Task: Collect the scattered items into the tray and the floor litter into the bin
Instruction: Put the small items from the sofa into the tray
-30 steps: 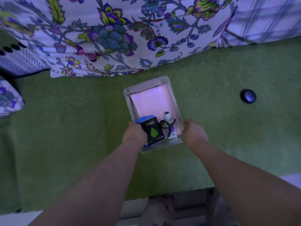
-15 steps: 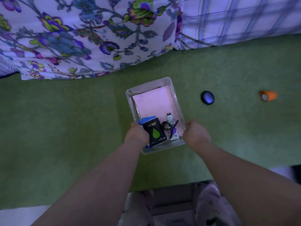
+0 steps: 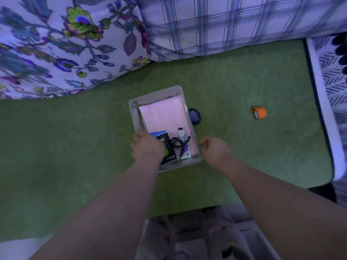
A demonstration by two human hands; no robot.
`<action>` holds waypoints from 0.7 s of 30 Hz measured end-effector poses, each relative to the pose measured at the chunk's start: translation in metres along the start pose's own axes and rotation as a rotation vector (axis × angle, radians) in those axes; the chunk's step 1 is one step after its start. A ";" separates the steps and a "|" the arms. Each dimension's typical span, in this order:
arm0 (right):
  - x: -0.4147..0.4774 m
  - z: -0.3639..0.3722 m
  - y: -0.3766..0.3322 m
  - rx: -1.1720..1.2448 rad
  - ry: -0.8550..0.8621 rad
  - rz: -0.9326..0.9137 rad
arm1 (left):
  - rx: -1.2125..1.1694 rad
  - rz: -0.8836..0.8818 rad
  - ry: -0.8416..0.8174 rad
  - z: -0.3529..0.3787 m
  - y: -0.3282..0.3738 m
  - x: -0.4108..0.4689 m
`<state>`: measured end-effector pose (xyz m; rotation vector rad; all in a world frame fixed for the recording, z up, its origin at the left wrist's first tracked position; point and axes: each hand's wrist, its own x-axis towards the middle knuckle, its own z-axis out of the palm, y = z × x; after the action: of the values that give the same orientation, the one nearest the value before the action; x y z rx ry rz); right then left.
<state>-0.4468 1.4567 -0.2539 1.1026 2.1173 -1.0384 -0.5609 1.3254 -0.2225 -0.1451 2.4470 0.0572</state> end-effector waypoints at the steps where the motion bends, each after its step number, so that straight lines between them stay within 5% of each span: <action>1: 0.002 -0.002 0.004 0.013 0.009 0.007 | 0.048 0.076 0.057 0.002 0.006 -0.003; 9: 0.023 -0.051 0.054 -0.043 0.222 0.123 | 0.351 0.746 0.185 0.035 0.090 -0.014; 17: 0.071 -0.091 0.103 -0.078 0.508 0.197 | 0.480 0.806 0.022 0.074 0.142 -0.022; 21: 0.090 -0.097 0.112 0.060 0.445 0.230 | 0.525 0.821 0.015 0.081 0.147 -0.018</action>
<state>-0.4094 1.6173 -0.3087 1.6889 2.2251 -0.8068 -0.5132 1.4789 -0.2731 1.0802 2.2858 -0.2247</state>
